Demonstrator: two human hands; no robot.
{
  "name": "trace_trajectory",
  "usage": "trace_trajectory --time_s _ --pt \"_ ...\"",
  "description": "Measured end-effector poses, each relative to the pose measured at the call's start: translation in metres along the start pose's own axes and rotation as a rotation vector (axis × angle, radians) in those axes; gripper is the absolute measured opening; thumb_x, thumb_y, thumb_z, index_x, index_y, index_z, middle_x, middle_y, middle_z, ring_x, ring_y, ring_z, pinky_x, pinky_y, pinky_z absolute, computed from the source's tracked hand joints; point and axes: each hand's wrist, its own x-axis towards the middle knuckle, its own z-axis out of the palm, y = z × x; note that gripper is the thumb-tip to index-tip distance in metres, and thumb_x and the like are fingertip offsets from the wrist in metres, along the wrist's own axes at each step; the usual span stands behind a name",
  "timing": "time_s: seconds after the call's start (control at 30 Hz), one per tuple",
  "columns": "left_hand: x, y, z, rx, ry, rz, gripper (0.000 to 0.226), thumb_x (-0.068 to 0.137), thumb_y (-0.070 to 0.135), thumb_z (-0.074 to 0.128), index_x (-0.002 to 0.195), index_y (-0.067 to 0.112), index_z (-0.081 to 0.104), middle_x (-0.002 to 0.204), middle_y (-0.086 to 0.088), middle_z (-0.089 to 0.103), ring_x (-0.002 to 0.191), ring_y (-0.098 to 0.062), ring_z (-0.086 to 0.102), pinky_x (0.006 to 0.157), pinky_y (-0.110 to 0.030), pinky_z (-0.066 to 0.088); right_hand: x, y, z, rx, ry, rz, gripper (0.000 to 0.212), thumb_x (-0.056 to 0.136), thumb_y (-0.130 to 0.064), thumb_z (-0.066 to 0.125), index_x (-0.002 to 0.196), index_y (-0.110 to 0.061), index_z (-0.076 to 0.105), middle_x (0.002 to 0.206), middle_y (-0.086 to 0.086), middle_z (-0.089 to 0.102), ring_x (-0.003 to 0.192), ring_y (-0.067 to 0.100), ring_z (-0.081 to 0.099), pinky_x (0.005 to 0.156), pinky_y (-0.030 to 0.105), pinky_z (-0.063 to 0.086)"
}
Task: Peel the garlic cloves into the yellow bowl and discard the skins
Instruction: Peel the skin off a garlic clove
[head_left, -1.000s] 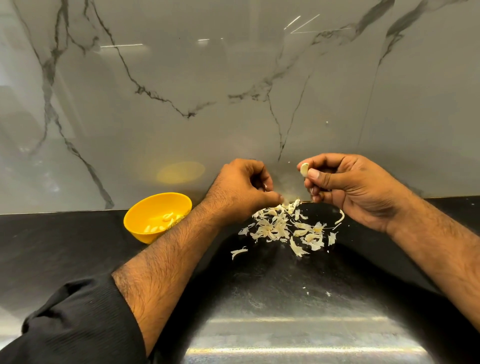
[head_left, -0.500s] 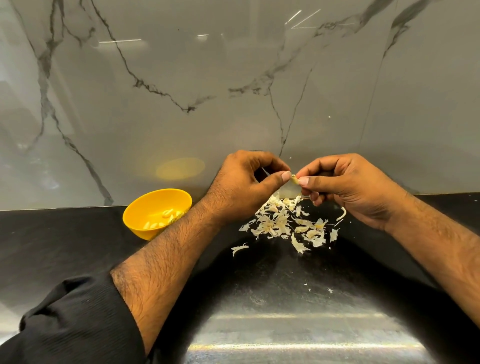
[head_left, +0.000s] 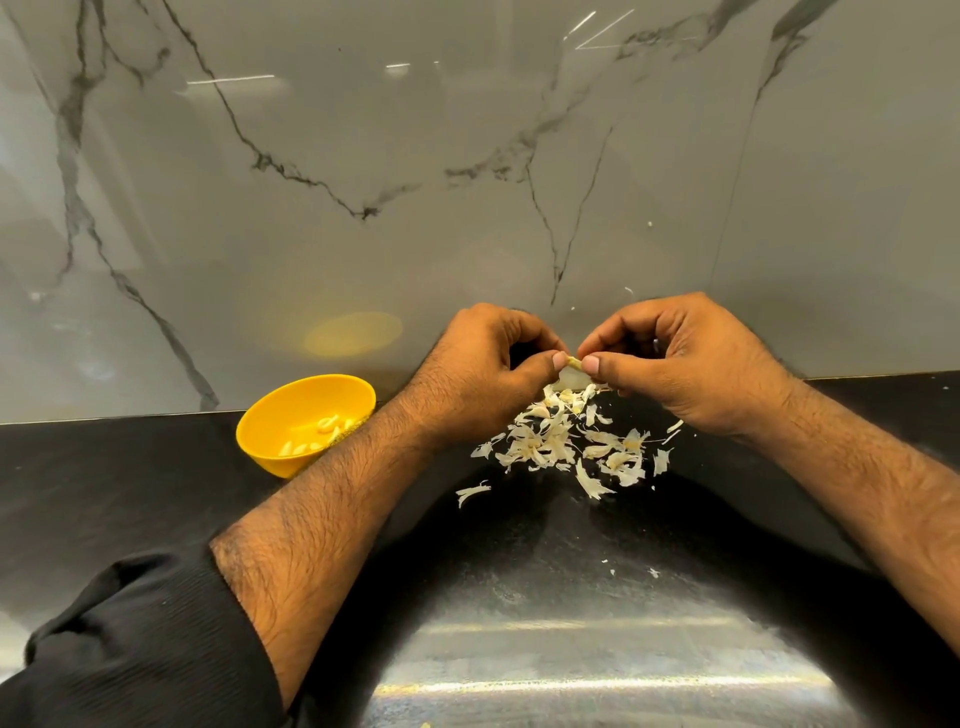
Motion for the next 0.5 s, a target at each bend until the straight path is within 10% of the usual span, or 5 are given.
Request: trace_trajectory --time_s 0.5 --pt "0.001 0.000 0.010 0.033 0.148 -0.085 0.009 0.100 0.023 0.071 0.094 0.019 0.077 0.077 0.007 0.073 0.073 -0.010 0.072 0.068 -0.028 0.062 0.001 0.002 0.008 -0.102 0.050 -0.016 0.007 0.092 -0.033 0.078 0.098 -0.033 0.077 0.085 -0.018 0.076 0.081 0.000 0.073 0.078 0.024 0.063"
